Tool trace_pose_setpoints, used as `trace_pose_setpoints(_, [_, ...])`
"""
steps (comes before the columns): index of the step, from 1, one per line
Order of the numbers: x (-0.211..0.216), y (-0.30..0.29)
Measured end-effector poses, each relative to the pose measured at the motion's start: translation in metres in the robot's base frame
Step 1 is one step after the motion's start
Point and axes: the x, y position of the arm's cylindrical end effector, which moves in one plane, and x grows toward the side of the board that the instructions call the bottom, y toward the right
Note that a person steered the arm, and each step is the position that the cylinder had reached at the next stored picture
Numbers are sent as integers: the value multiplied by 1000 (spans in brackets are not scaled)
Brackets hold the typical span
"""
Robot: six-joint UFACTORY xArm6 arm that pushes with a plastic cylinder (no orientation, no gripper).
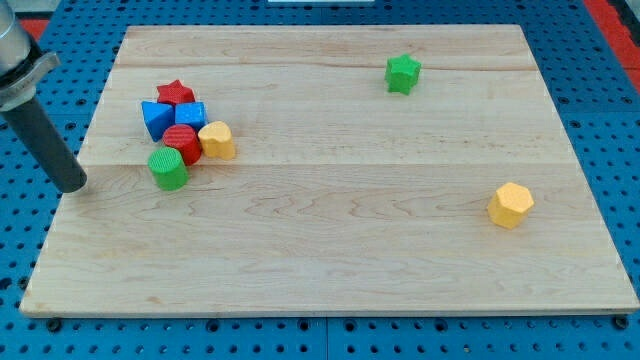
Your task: Move green circle to the center
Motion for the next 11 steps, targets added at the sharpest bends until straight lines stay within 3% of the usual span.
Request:
trace_pose_setpoints(7, [-6,183])
trace_pose_setpoints(11, [-74,237])
